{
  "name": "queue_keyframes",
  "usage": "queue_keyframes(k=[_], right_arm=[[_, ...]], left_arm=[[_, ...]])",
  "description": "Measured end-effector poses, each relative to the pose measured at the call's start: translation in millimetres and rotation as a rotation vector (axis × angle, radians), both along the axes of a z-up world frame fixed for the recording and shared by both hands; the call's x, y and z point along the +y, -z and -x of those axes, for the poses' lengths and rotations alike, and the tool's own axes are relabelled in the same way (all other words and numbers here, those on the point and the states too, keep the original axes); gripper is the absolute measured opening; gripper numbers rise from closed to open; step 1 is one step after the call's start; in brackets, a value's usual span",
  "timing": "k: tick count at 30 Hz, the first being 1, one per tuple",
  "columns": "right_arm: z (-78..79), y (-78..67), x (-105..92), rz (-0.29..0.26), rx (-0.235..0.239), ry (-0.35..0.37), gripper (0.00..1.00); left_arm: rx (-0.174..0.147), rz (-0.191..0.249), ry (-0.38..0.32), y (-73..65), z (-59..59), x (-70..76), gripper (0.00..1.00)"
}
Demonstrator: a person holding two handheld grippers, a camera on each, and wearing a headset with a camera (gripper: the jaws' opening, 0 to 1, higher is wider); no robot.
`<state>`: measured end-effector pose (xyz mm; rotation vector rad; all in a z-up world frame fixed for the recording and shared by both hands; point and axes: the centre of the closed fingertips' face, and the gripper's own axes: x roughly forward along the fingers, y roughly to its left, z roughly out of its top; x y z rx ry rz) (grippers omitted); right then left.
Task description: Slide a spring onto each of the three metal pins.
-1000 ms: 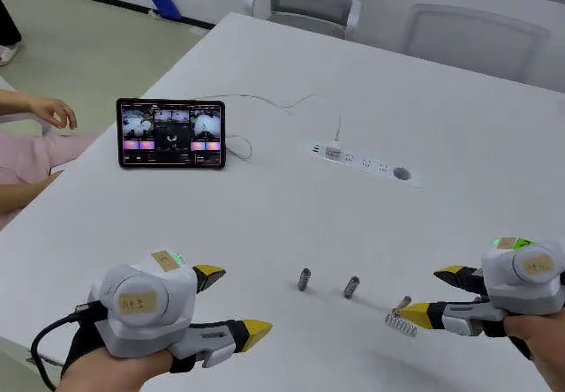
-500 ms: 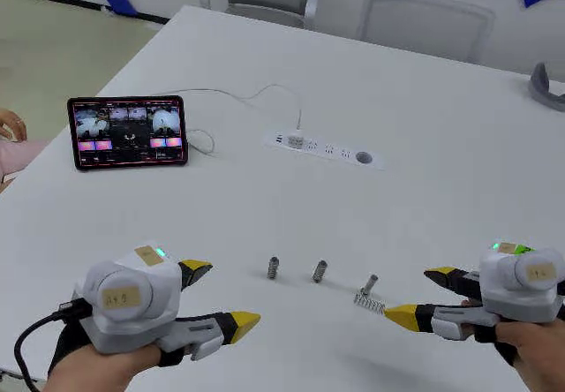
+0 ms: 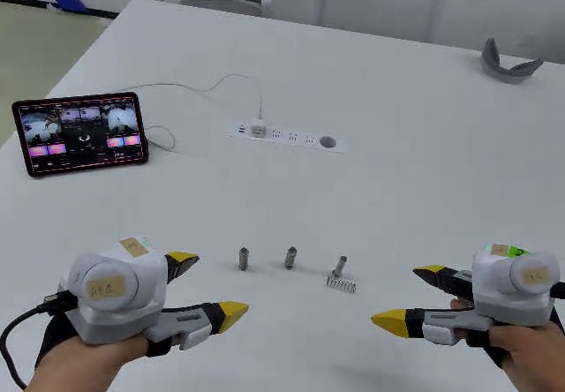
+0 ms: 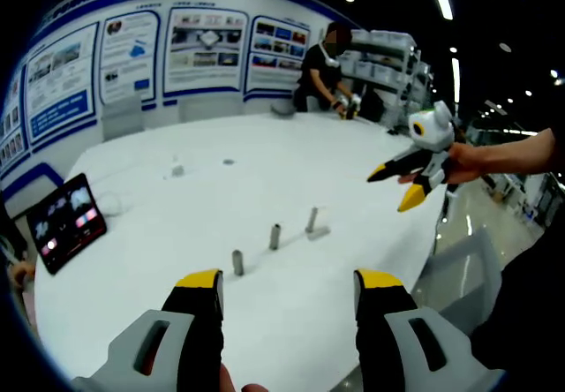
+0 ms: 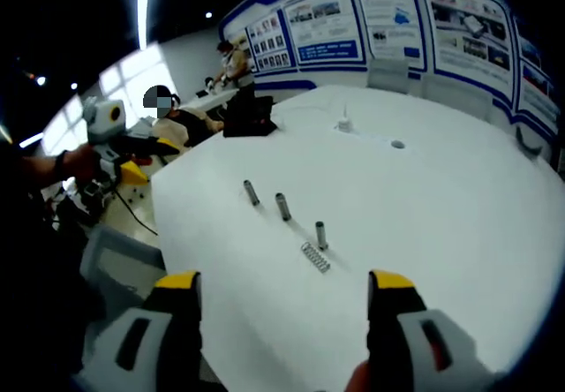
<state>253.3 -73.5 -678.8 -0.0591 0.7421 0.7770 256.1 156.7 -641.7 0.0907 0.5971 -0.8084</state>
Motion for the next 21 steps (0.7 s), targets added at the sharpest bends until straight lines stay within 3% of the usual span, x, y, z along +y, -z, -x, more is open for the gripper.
queue_keyframes(k=[21], right_arm=[[31.2, 1.8, -12.2, -0.042, -0.007, 0.082, 0.82]], left_arm=[[-0.002, -0.005, 0.11, 1.4, -13.5, -43.7, 0.62]])
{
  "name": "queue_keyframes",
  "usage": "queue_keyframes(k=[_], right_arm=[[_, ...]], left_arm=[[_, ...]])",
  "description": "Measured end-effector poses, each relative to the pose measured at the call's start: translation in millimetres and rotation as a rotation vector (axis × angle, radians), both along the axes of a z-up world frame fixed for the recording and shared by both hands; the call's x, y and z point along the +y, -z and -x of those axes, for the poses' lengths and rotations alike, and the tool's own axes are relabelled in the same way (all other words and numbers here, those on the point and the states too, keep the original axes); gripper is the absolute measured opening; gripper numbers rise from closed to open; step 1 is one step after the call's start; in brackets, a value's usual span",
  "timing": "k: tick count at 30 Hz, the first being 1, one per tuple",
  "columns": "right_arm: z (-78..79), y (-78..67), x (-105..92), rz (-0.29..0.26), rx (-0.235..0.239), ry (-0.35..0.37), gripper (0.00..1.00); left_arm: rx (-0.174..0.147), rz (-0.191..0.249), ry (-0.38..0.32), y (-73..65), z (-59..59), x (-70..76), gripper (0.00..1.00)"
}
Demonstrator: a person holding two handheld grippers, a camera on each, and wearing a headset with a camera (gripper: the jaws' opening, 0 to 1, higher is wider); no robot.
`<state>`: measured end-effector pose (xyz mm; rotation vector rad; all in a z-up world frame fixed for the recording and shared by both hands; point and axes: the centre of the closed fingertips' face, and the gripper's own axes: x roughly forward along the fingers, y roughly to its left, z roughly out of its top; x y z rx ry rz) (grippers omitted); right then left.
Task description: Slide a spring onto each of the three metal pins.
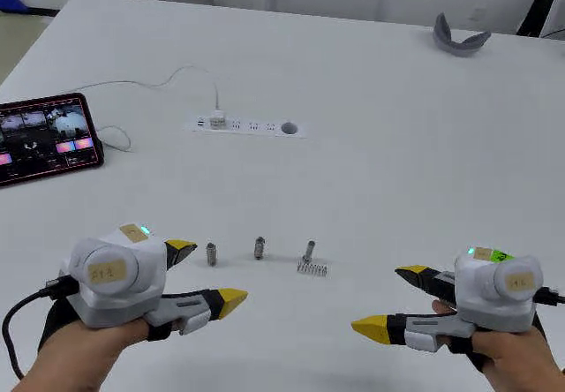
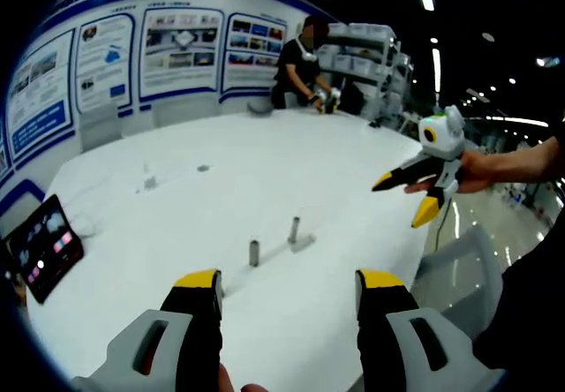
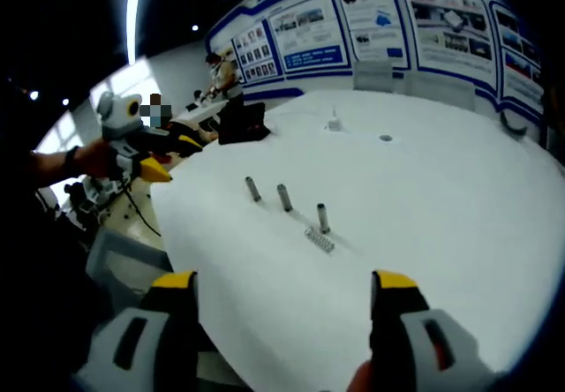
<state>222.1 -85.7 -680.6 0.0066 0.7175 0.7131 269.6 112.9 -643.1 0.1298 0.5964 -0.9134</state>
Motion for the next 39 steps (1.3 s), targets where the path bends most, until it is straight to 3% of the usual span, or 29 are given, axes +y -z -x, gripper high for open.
queue_keyframes(k=[14, 26, 39], right_arm=[[7.3, -0.2, -12.4, -0.002, 0.009, 0.035, 0.83], [9.9, -0.4, -12.9, 0.004, 0.015, 0.034, 0.84], [18.0, -5.5, -25.8, 0.018, 0.018, 0.056, 0.84]], left_arm=[[0.016, -0.007, 0.072, 8.4, -4.2, -30.6, 0.64], [0.002, -0.051, 0.186, 17.3, -5.2, -63.4, 0.64], [-0.005, -0.103, 0.31, 33.5, -6.0, -101.0, 0.64]])
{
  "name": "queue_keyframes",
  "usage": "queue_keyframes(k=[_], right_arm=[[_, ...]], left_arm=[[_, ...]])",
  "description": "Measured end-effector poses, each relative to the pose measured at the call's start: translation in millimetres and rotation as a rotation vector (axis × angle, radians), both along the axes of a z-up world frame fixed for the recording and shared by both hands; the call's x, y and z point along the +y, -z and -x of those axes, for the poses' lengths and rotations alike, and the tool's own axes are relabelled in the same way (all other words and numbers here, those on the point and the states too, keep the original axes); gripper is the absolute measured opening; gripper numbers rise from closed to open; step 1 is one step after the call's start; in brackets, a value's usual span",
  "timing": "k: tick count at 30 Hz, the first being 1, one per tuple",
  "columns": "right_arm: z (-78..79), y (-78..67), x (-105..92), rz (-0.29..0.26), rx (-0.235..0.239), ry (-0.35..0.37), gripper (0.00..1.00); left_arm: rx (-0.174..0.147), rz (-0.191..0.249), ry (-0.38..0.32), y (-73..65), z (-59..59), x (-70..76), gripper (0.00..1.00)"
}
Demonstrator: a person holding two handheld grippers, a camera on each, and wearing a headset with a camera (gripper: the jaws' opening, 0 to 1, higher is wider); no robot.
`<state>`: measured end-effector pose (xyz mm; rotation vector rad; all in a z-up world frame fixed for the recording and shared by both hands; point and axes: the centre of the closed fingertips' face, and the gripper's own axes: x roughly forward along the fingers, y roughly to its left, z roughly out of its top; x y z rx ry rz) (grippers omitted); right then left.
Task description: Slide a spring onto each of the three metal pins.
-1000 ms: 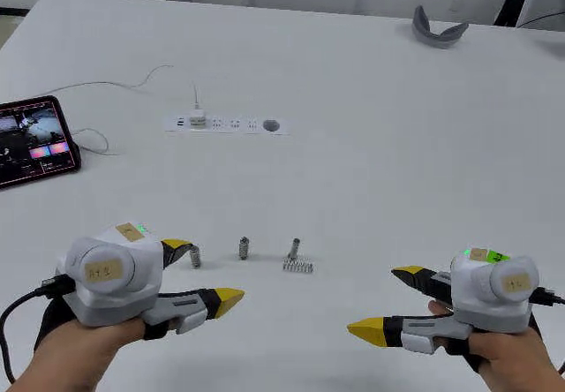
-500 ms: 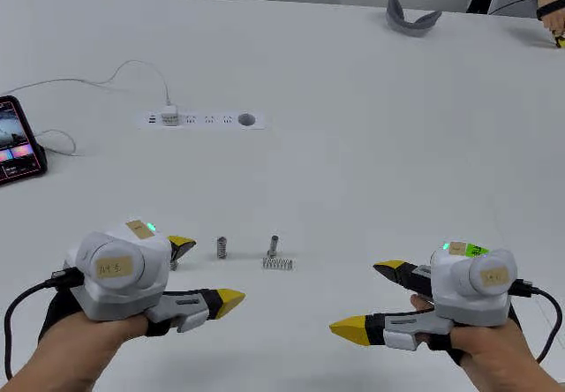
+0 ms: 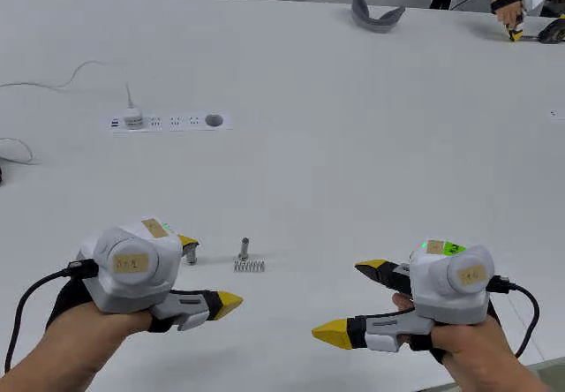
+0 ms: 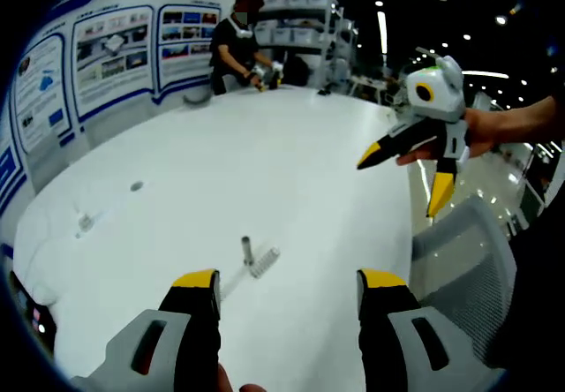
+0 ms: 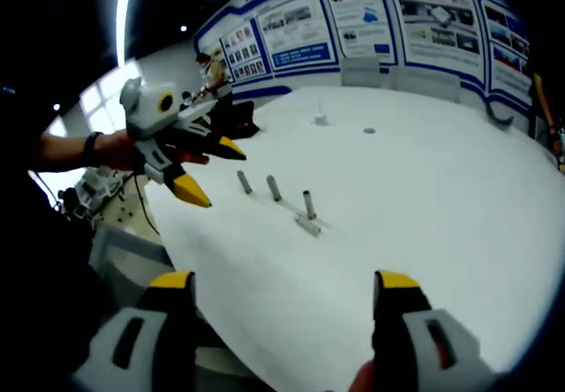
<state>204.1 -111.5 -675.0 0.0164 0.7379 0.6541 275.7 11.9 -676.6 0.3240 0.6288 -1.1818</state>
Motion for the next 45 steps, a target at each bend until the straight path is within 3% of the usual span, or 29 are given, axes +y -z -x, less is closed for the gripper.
queue_keyframes(k=[13, 21, 29, 38, 45], right_arm=[[12.3, 1.1, -7.3, 0.016, 0.018, 0.002, 0.84], [14.7, 3.3, -10.2, 0.024, 0.028, 0.0, 0.84], [22.7, 6.8, -17.8, 0.015, 0.039, 0.031, 0.84], [29.7, 11.7, -22.3, 0.008, 0.055, 0.048, 0.84], [31.6, 14.4, -24.7, 0.002, 0.064, 0.056, 0.84]], left_arm=[[0.032, -0.053, 0.108, 32.7, 1.6, -27.1, 0.63], [0.069, -0.054, 0.136, 51.2, 3.4, -47.7, 0.62], [0.106, -0.062, 0.122, 71.8, -2.0, -57.2, 0.62], [0.133, -0.088, 0.088, 95.9, -14.8, -57.2, 0.6], [0.139, -0.091, 0.079, 103.1, -18.0, -61.6, 0.56]])
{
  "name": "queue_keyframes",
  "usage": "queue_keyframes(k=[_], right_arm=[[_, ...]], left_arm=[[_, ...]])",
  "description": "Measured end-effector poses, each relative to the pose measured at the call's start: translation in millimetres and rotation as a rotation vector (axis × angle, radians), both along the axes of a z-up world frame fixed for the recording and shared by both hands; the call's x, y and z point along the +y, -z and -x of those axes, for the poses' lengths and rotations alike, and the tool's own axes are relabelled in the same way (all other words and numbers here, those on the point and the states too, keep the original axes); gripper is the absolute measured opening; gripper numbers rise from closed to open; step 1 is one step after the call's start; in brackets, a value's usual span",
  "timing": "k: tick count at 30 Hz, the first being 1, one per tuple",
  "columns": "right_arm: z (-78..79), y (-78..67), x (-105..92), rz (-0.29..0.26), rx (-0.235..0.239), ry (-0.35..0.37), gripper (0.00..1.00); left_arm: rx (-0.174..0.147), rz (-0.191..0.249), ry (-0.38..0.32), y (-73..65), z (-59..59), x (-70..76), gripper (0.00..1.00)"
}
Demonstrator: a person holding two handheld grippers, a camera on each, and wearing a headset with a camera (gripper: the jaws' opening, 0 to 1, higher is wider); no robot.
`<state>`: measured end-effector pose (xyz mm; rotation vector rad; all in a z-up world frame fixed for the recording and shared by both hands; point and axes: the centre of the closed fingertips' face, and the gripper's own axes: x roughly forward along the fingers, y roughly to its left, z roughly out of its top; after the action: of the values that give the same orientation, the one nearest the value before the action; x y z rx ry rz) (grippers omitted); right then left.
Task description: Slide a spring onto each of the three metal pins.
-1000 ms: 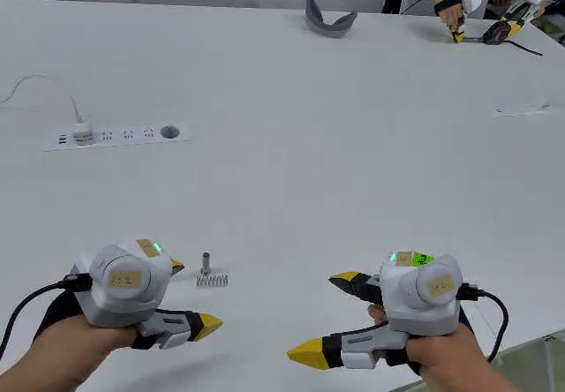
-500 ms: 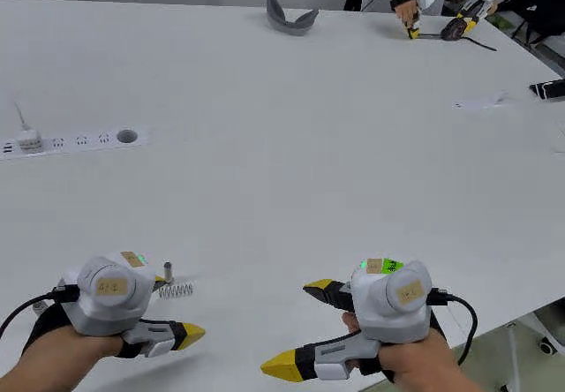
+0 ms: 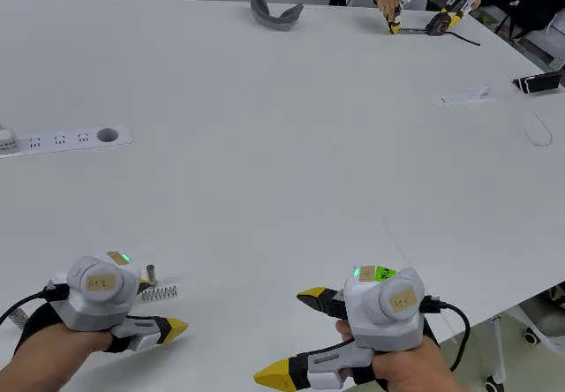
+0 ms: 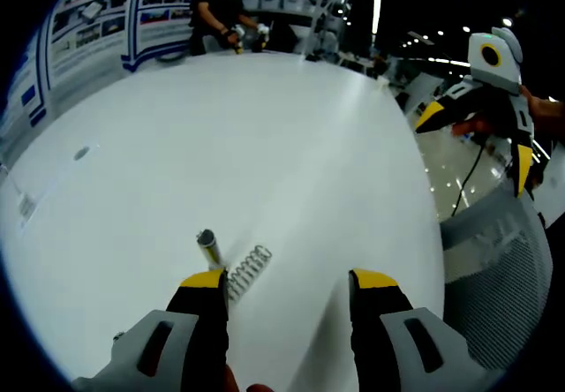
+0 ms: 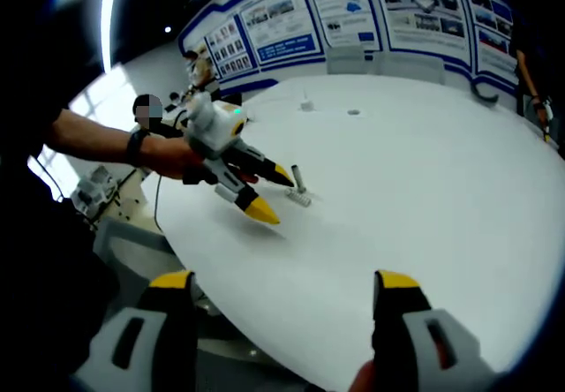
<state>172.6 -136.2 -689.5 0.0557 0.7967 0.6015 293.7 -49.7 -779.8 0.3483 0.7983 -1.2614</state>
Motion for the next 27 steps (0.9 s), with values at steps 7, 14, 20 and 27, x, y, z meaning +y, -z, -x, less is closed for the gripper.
queue_keyframes(k=[7, 14, 20, 27], right_arm=[[-1.3, 0.1, 2.7, -0.006, 0.001, -0.001, 0.84], [2.5, 5.5, 5.8, -0.007, 0.013, -0.01, 0.84], [1.8, 4.5, 5.1, -0.01, 0.01, -0.007, 0.83], [1.2, 2.1, 3.8, -0.014, 0.006, 0.003, 0.83]], left_arm=[[0.008, -0.019, 0.001, 10.5, 5.8, 4.2, 0.49], [-0.019, -0.001, -0.023, 14.0, 0.7, 3.3, 0.36], [-0.105, -0.055, 0.019, 22.5, -0.8, 5.7, 0.22], [-0.124, -0.038, -0.056, 22.9, -10.6, 9.8, 0.11]])
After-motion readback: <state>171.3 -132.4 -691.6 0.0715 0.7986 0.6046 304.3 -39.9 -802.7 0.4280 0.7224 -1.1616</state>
